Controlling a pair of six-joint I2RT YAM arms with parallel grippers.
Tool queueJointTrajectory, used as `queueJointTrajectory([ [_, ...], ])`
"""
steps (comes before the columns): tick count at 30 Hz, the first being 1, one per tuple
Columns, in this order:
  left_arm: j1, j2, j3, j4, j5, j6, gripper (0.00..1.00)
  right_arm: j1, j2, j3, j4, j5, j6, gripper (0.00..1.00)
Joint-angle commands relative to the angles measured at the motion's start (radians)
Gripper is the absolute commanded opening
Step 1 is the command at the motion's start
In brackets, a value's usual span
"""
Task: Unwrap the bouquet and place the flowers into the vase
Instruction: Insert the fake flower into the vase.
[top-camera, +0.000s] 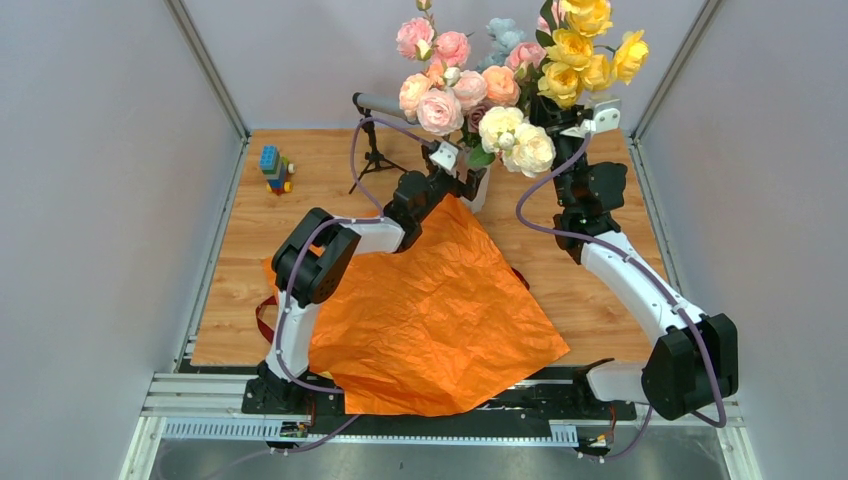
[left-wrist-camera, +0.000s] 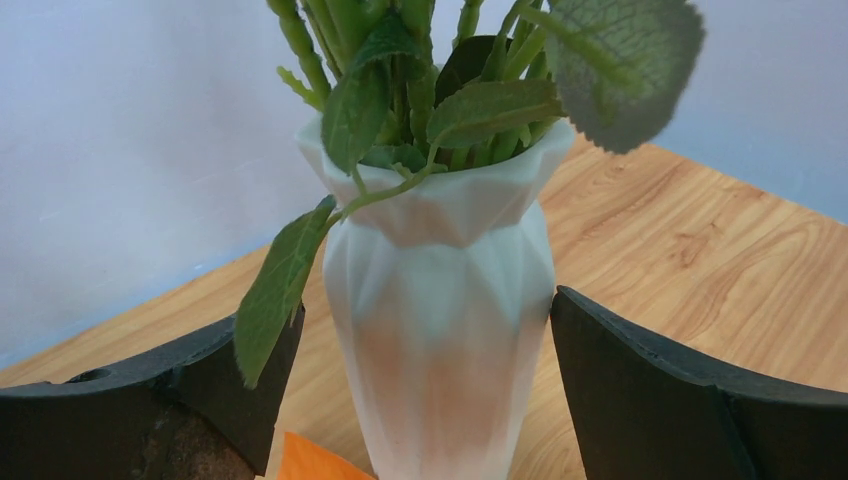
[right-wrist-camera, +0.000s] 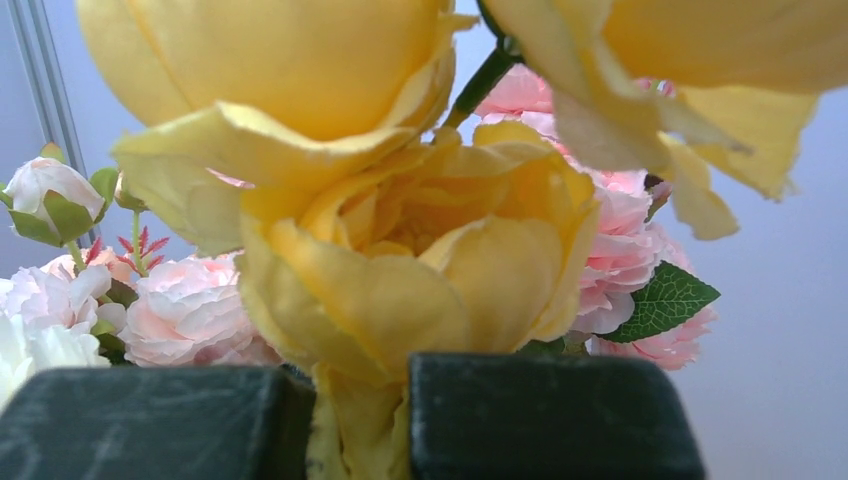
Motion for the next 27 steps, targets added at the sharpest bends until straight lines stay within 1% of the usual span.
queueJointTrajectory([
  [1, -0.007, 0.037, 0.071, -0.01, -0.013, 0.069, 1.0, -0.004, 0.005, 0.036, 0.042, -0.035, 0.049, 0.0],
  [12, -0.007, 0.107, 0.135, -0.014, 0.005, 0.098, 0.99, -0.004, 0.018, 0.038, 0.022, -0.035, 0.037, 0.0],
  [13, -0.006, 0.108, 0.133, -0.013, 0.001, 0.097, 0.96, -0.003, 0.019, 0.037, 0.02, -0.035, 0.033, 0.0],
  [17, -0.006, 0.109, 0.109, 0.004, -0.007, 0.091, 0.8, -0.001, 0.024, 0.042, 0.017, -0.009, 0.02, 0.0],
  [20, -0.006, 0.109, 0.091, 0.021, -0.002, 0.086, 0.72, 0.005, 0.03, 0.045, 0.023, 0.006, -0.022, 0.0],
  [27, -0.008, 0.115, 0.067, 0.032, 0.015, 0.098, 0.52, 0.005, 0.085, 0.121, -0.04, -0.017, -0.031, 0.0],
])
